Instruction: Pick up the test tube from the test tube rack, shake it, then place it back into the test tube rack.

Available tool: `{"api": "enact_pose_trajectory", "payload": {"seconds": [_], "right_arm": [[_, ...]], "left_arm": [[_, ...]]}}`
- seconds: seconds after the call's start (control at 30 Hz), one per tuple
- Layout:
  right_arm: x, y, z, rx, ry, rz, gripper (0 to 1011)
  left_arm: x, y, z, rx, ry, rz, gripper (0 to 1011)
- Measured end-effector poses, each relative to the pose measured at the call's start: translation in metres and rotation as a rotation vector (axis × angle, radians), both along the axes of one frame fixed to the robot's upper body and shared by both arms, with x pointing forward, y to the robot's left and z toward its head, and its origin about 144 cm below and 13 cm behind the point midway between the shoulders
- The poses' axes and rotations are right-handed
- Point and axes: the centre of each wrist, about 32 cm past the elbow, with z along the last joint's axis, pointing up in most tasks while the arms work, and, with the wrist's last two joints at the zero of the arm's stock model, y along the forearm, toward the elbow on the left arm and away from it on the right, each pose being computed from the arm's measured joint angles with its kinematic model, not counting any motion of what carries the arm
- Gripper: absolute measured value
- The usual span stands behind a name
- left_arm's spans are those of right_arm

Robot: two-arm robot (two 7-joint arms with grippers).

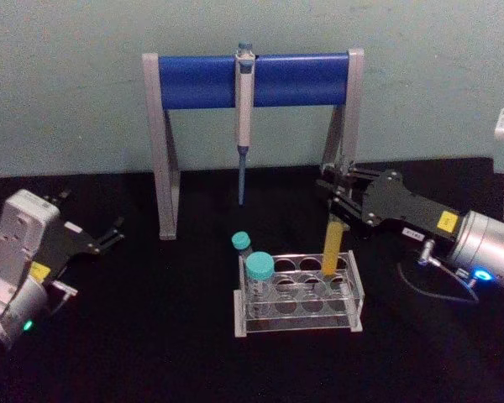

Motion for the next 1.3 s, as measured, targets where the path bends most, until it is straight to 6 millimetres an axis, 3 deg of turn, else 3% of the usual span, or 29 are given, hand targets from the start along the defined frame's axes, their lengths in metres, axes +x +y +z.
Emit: {"api": "enact_pose_trajectory", "payload": {"seconds": [0.37,0.83,1.3], "right_arm": [[0.000,-0.011,0.003,-0.009,-0.012,-0.093,235],[0.014,0.005,0.004,0.025,-0.023,-0.048,235],[0.010,0.005,0.004,0.024,-0.019,-0.014,235]], "left_arm": [[0.000,0.000,0.000,0.000,0.000,0.000,1001],[0.000,0.000,0.000,0.000,0.000,0.000,1001],[0.000,0.000,0.000,0.000,0.000,0.000,1001]]}}
